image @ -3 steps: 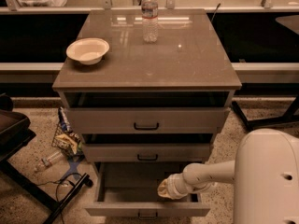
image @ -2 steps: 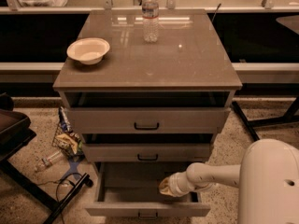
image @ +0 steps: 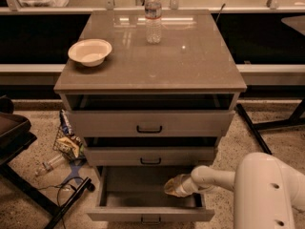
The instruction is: Open bottom drawer
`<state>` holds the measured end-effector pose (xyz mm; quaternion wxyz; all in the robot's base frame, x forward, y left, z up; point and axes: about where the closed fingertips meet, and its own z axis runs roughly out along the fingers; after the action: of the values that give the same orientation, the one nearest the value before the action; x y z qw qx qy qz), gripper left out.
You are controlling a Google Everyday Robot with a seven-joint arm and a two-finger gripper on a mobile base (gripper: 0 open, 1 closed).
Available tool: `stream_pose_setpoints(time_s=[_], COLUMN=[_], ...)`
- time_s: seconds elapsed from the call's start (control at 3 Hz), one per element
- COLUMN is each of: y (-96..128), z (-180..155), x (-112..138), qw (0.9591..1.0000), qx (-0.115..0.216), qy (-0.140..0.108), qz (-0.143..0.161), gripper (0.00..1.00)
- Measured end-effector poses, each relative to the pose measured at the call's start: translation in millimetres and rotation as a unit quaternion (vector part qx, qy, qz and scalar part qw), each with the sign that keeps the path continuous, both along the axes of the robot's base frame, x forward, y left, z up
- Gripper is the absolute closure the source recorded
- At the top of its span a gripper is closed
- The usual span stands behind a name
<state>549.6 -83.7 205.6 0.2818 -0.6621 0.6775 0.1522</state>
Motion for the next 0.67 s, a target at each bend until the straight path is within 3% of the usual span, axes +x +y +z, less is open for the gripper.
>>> stream_pose_setpoints(time_s=[0.67], y=[-4.5], z=[-27.5], x=[-15.3], qw=[0.9993], qx=[-0.013], qy=[0.034], qz=[-0.002], gripper=[1.00])
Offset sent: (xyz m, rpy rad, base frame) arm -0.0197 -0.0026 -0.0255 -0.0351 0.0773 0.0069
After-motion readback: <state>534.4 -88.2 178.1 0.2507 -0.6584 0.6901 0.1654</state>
